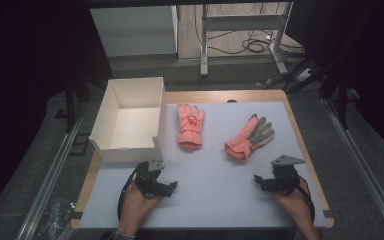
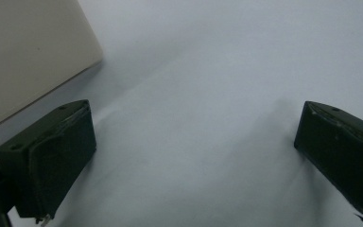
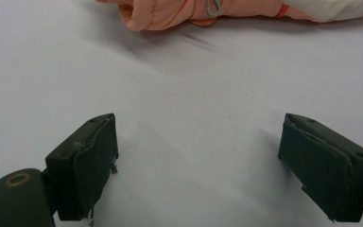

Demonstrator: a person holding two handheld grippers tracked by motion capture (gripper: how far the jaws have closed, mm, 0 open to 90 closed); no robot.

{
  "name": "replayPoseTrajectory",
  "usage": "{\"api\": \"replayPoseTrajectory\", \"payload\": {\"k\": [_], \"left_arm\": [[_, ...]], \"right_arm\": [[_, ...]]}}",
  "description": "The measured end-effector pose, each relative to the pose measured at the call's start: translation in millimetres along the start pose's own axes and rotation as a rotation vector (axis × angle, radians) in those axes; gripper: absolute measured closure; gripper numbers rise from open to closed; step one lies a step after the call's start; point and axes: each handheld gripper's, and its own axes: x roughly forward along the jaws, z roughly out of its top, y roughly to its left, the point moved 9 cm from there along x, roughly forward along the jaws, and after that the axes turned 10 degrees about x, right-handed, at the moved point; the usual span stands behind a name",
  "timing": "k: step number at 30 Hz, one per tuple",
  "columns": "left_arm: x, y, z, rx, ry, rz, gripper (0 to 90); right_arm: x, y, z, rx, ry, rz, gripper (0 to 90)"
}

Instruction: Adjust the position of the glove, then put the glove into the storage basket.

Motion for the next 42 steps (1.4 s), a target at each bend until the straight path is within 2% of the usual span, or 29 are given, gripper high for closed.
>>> {"api": "replayPoseTrajectory", "payload": {"k": [11,23,31,36,38,42], "left_arm": [[0.0,0.4,0.0,0.001,-0.009,-0.002,0.0],[0.1,0.4,0.0,0.0,-0.01,-0.001,0.0],[-0.1,0.6,-0.1,-0.001,-0.01,-0.001,0.0],[-0.1,0.6,-0.1,-0.001,-0.01,-0.001,0.0],[-0.1,0.6,-0.1,-0.001,-0.01,-0.001,0.0],[-0.1,0.6,-0.1,-0.001,-0.01,-0.001,0.0]], "right_arm": [[1.7,2.4,-0.4,-0.002,0.012,0.004,7.8],[1.2,2.9,0.2,-0.002,0.013,0.006,8.3],[-1.1,1.4,1.1,-0.01,0.013,0.012,12.0],[-3.8,1.4,6.0,0.022,0.01,0.026,14.2],[-5.2,1.1,12.4,0.051,0.002,0.037,14.3],[-7.0,-1.1,20.9,0.055,-0.007,0.035,15.2]]}}
